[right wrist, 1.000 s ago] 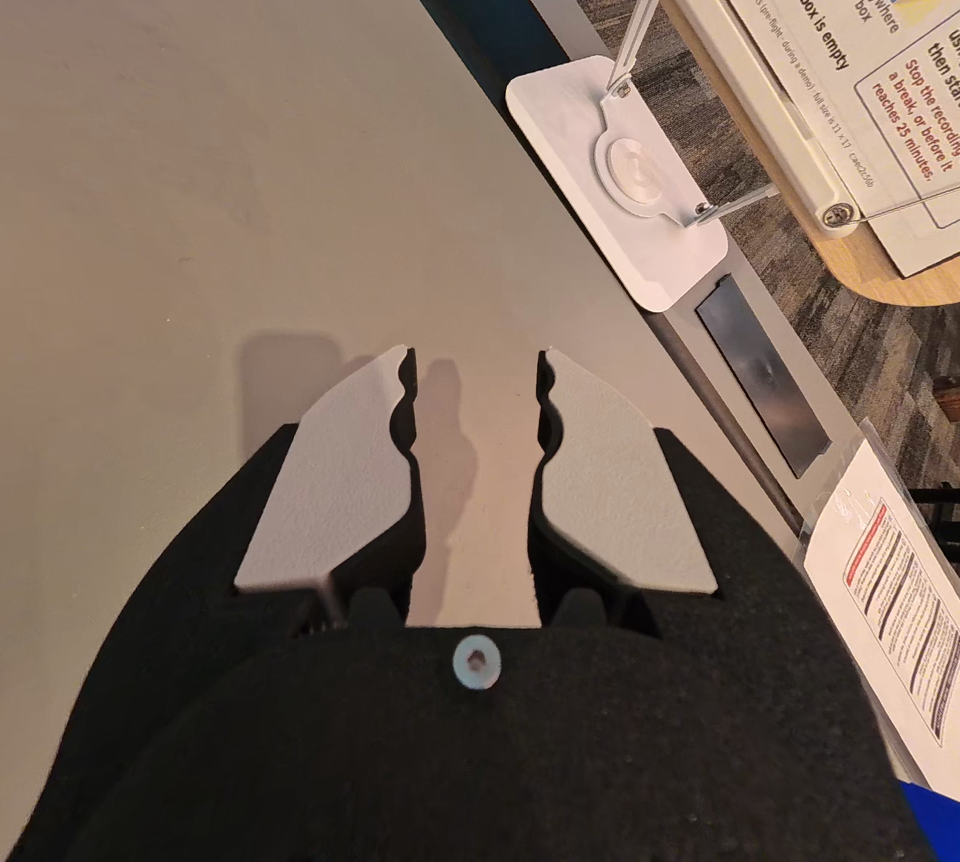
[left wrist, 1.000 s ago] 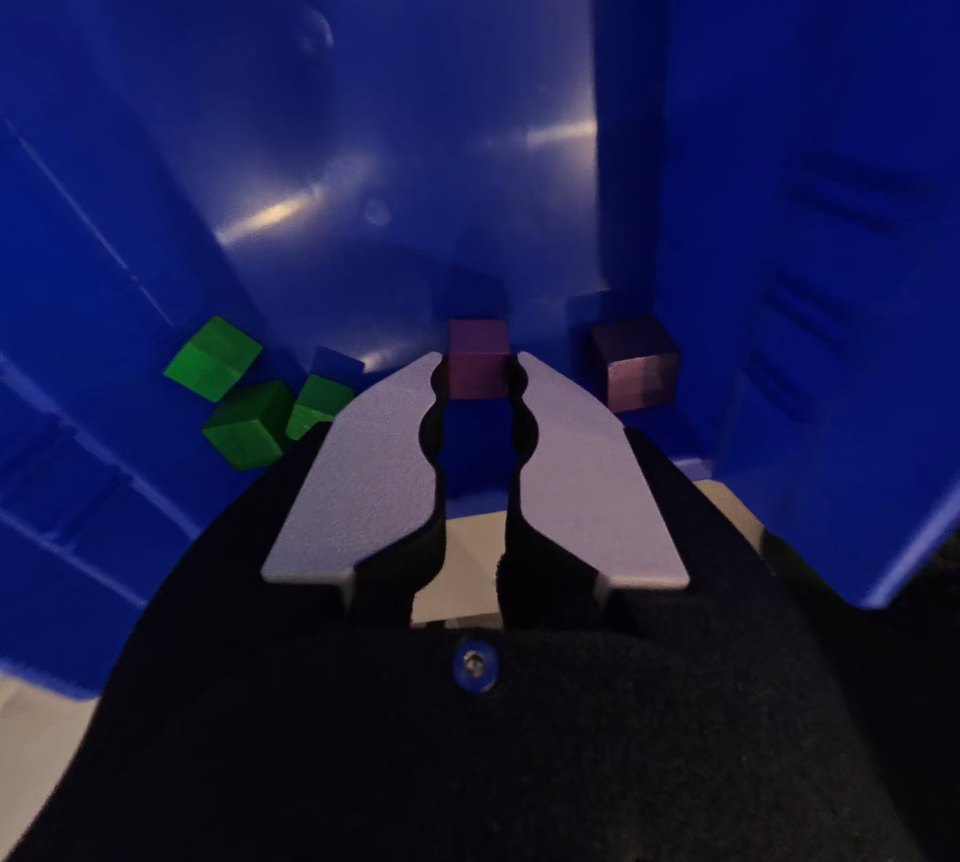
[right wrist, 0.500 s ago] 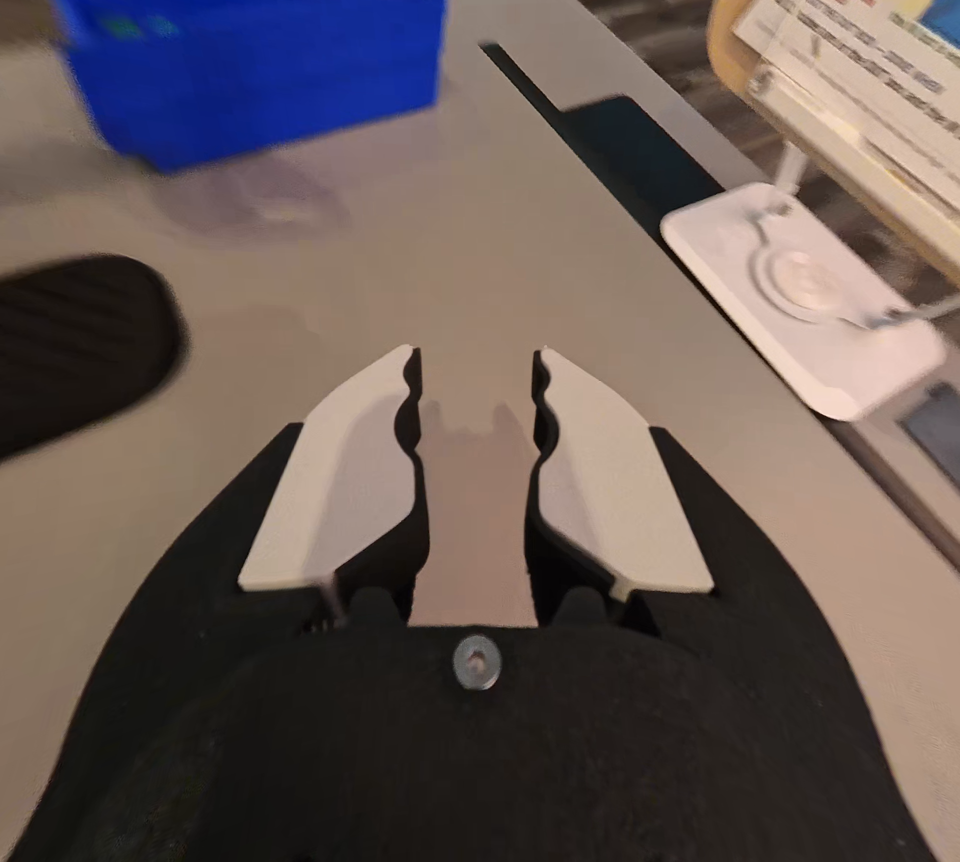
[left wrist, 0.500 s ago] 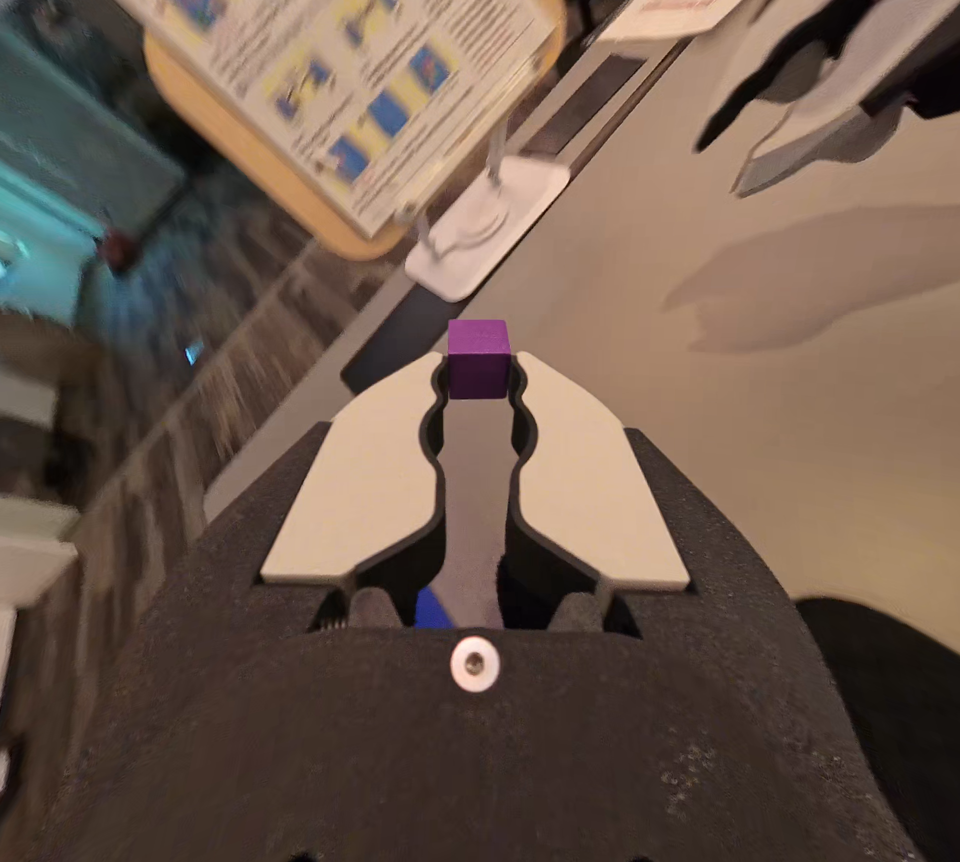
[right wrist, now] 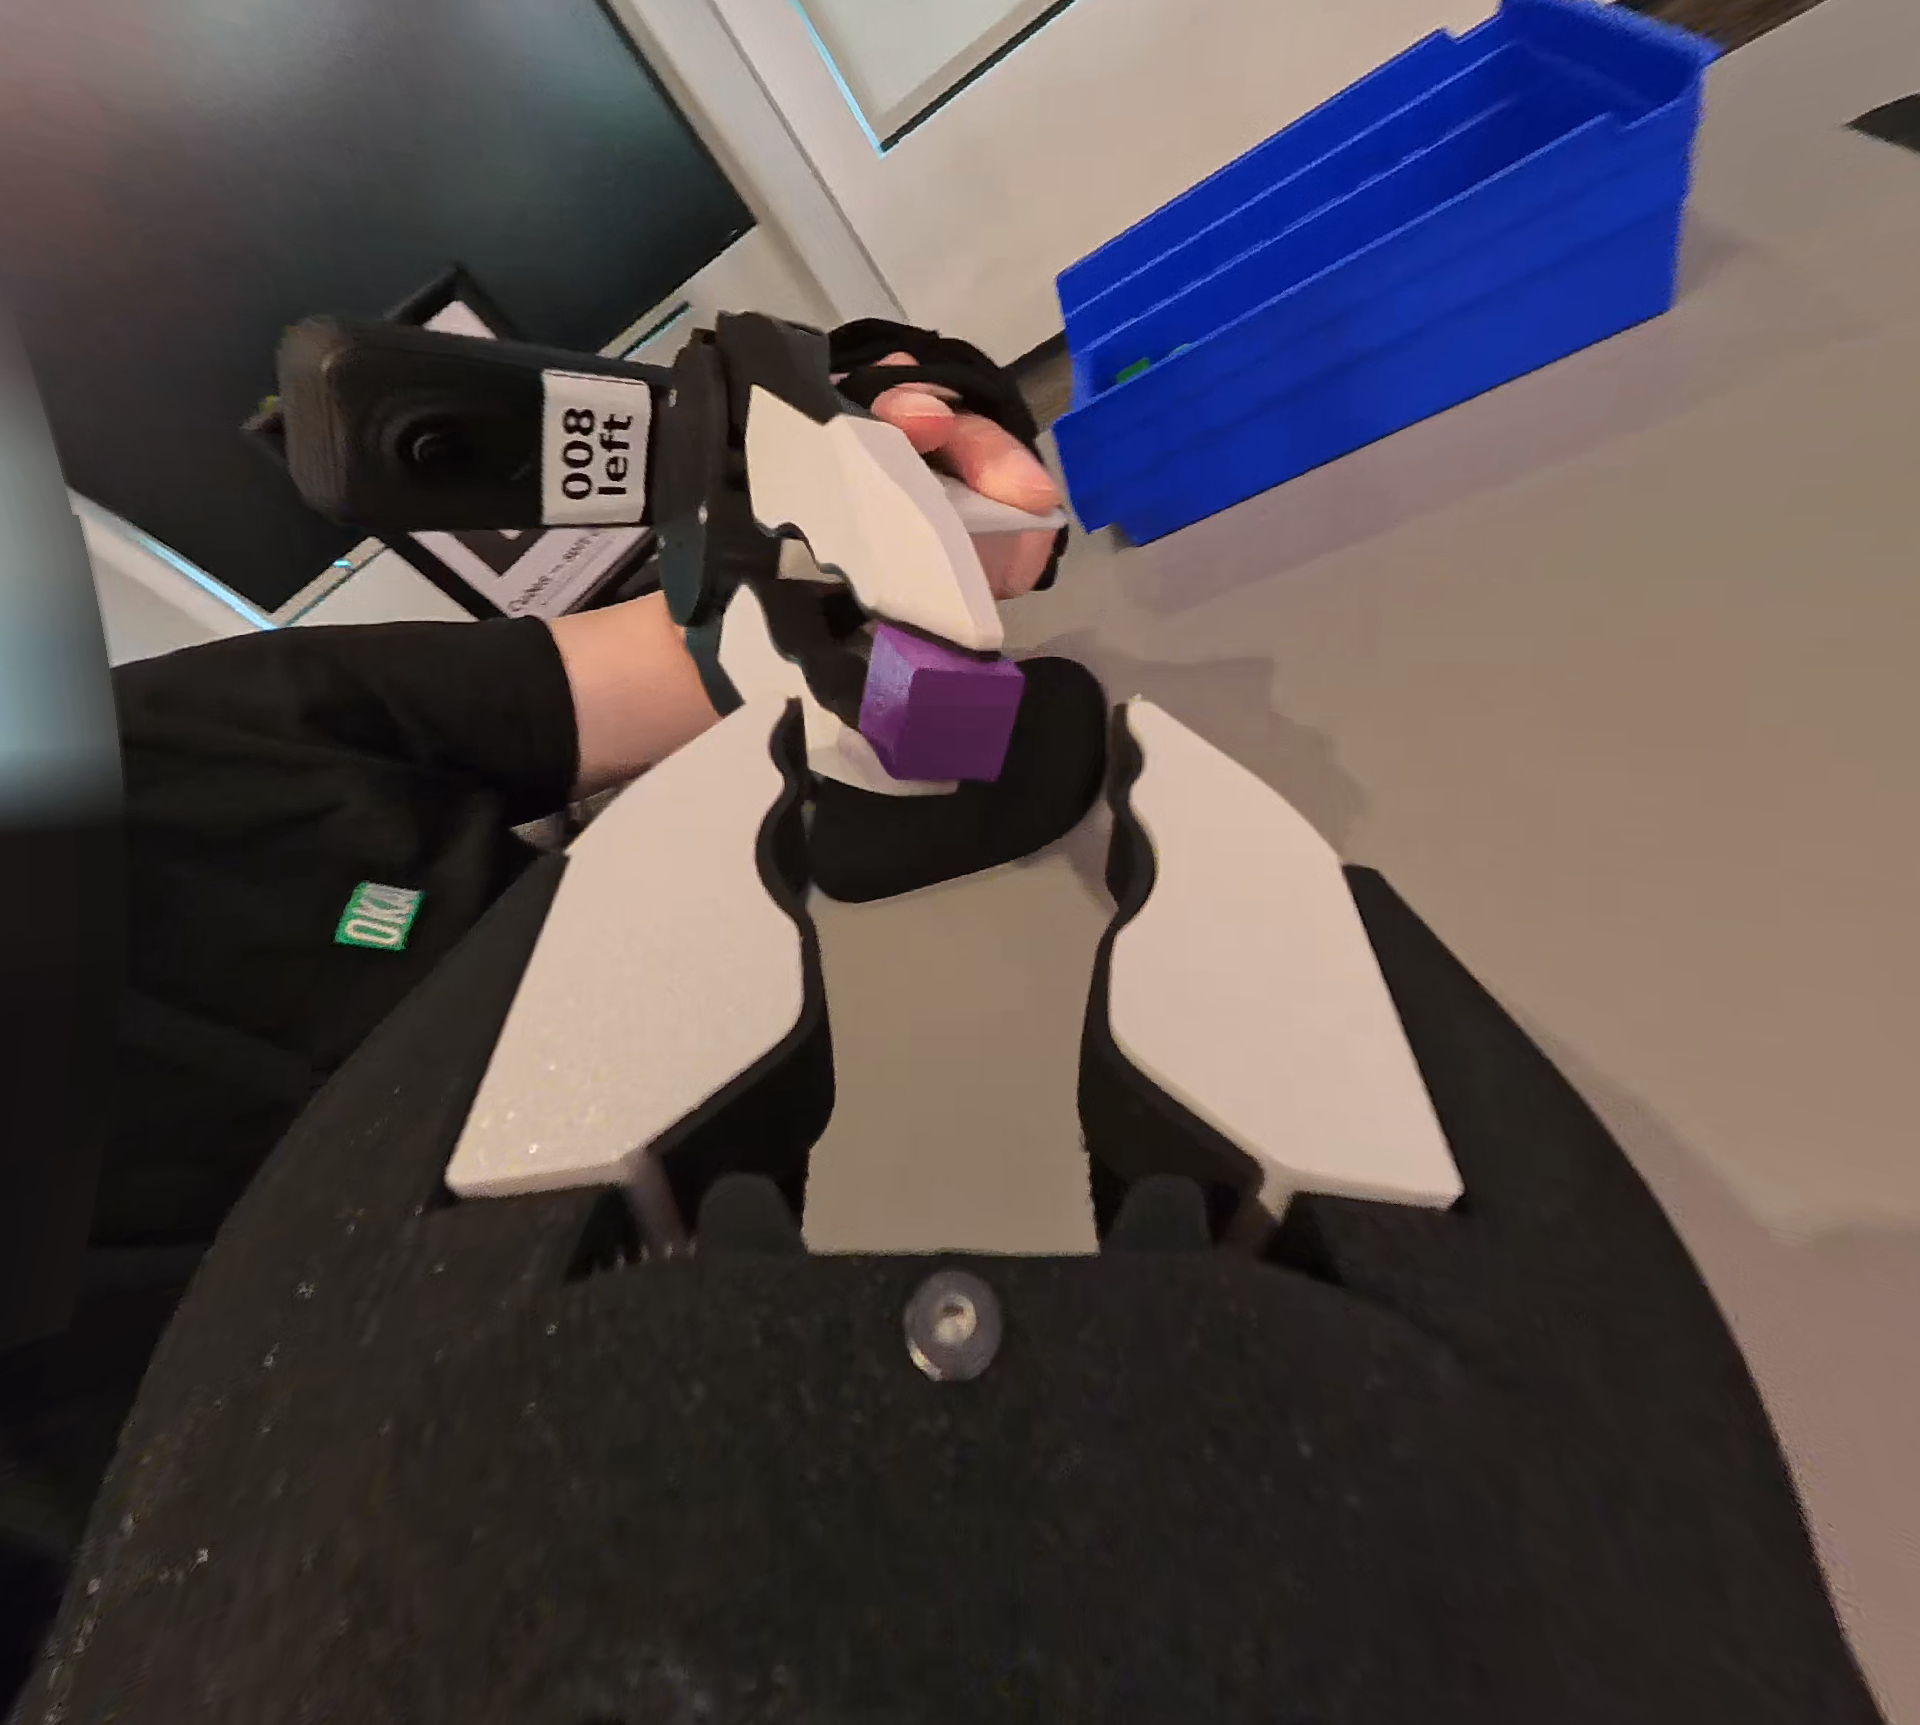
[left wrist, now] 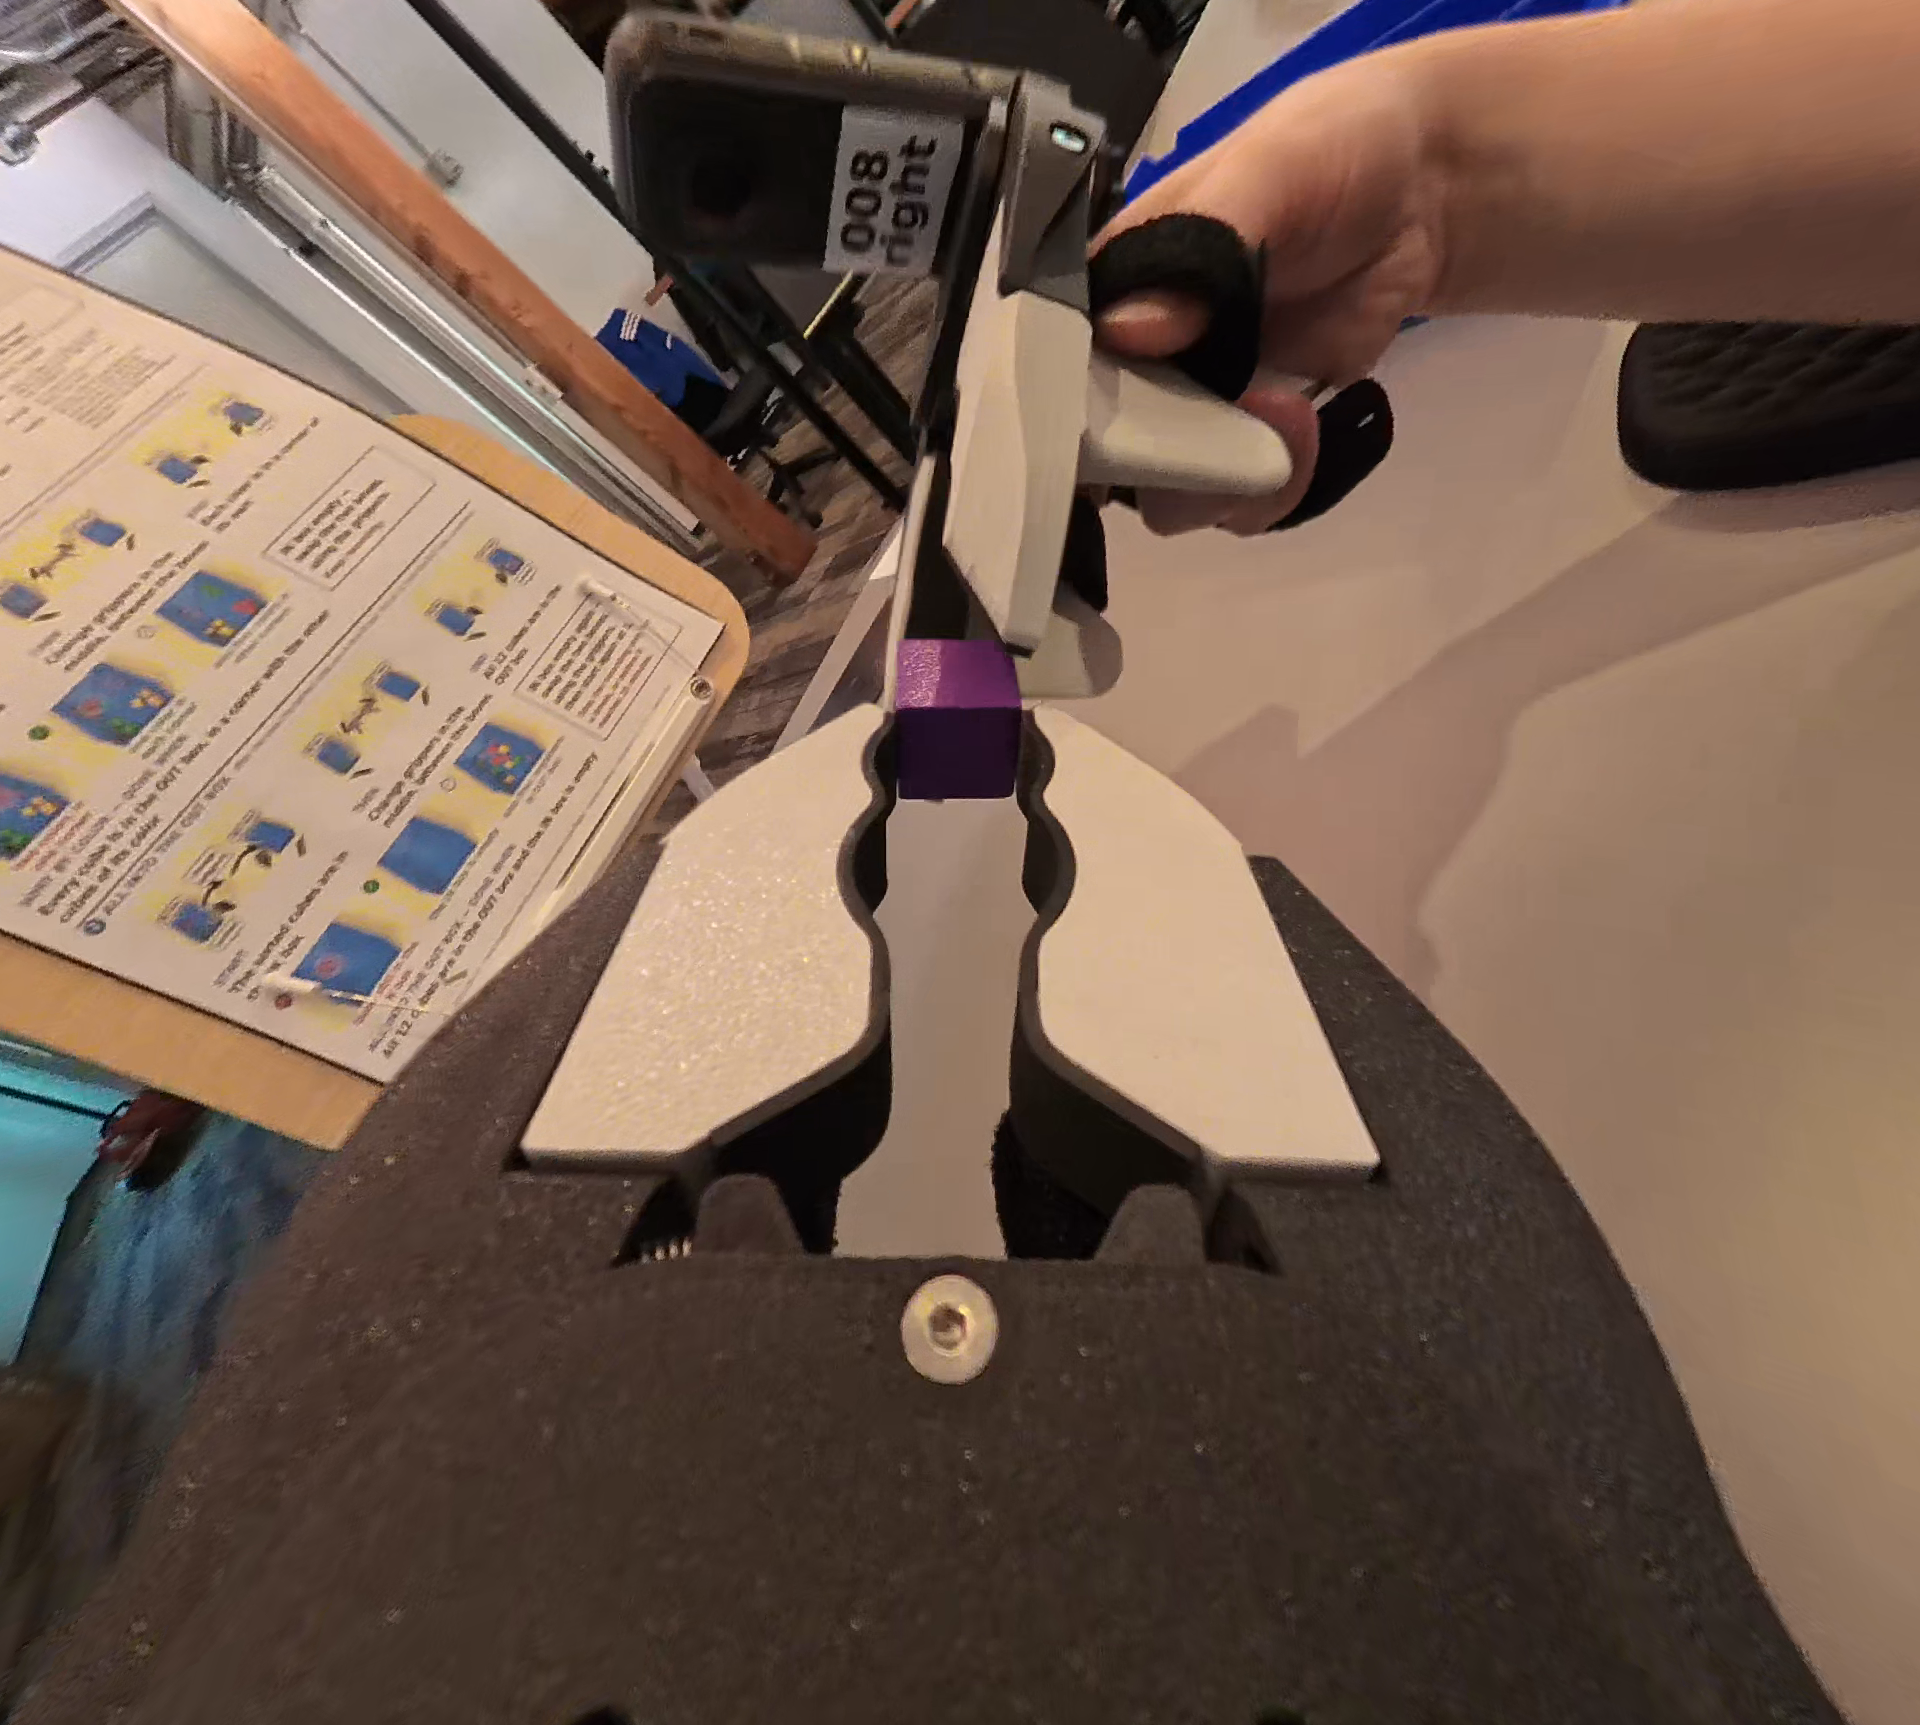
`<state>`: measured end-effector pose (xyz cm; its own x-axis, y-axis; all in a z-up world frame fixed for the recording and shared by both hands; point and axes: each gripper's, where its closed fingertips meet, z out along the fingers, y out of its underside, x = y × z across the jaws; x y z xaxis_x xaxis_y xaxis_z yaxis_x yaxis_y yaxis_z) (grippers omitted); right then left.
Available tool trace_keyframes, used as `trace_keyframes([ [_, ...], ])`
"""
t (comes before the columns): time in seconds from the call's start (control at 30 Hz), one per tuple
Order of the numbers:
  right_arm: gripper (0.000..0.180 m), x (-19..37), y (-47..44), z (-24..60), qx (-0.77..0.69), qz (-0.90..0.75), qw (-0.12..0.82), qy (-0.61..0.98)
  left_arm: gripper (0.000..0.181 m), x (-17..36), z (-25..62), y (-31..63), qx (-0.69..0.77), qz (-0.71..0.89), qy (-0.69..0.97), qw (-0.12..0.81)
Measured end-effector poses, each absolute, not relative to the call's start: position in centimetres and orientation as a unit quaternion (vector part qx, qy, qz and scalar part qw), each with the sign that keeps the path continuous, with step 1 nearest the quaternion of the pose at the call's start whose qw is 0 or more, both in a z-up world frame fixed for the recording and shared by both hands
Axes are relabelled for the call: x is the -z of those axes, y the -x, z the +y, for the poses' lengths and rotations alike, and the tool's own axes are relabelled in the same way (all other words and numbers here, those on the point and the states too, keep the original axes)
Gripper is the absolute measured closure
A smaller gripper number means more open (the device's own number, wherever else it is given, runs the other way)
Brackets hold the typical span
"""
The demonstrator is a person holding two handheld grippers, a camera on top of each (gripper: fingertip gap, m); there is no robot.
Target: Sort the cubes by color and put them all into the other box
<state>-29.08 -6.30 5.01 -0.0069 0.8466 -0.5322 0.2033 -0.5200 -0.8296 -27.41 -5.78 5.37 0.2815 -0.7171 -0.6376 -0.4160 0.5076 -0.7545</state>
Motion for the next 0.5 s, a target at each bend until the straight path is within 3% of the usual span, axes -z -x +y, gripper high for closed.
trace_keyframes([
  [0.13,0.150,-5.1,29.5,-7.5,-0.619,-0.409,0.230,0.630,0.159,-5.4,-6.4,27.0,0.128,0.591,0.472,0.642],
  [0.37,0.158,-5.1,29.7,-6.8,-0.647,-0.377,0.215,0.626,0.157,-5.2,-5.6,27.7,0.132,0.556,0.504,0.647],
  [0.5,0.158,-5.0,27.9,-4.4,-0.601,-0.369,0.273,0.654,0.131,-3.6,-4.4,28.4,0.129,0.532,0.548,0.632],
])
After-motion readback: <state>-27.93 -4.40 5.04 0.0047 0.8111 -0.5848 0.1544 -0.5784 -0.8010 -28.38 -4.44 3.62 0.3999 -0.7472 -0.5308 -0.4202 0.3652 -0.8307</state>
